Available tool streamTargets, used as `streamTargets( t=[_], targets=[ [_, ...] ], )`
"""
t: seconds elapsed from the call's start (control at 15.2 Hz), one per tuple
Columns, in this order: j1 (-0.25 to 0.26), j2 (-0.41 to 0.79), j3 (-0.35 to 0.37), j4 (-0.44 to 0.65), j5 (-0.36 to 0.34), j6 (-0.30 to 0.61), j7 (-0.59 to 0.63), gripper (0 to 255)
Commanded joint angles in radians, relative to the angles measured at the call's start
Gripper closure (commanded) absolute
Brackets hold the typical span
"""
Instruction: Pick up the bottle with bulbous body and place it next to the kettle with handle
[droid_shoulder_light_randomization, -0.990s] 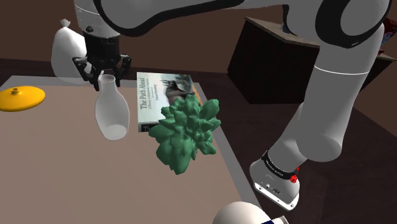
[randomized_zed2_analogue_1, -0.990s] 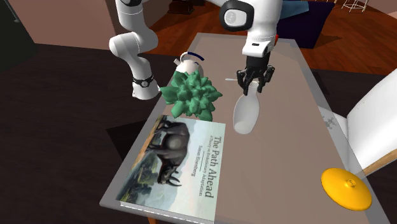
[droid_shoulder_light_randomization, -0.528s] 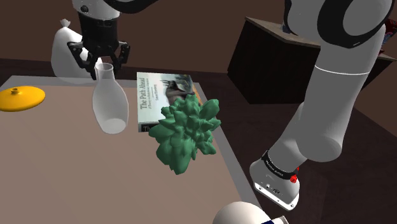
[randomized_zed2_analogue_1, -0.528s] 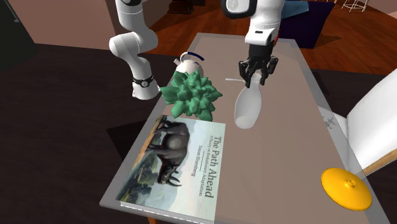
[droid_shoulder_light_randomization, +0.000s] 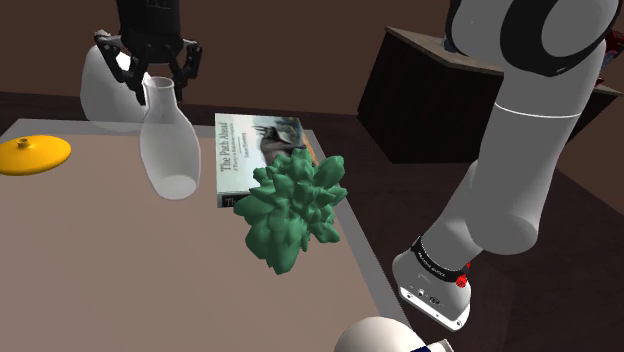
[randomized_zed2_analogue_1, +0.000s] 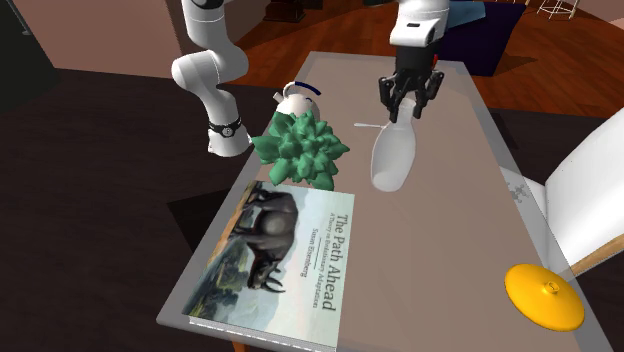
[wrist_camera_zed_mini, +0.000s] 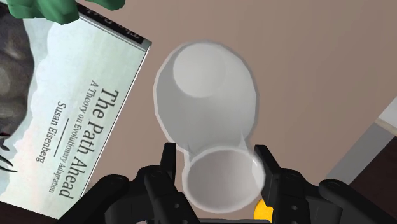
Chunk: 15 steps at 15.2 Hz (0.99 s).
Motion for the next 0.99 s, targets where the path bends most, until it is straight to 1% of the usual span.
streamTargets(
  t=[0.0, 0.53, 0.92],
  targets=[
    [0.001, -0.001, 0.0, 0.028, 0.001, -0.029, -0.005, 255],
    [0.021, 0.024, 0.002, 0.172, -0.008, -0.149, -0.009, 255],
    [0.047, 0.061, 0.002, 0.309, -0.024, -0.25, -0.011, 255]
  ],
)
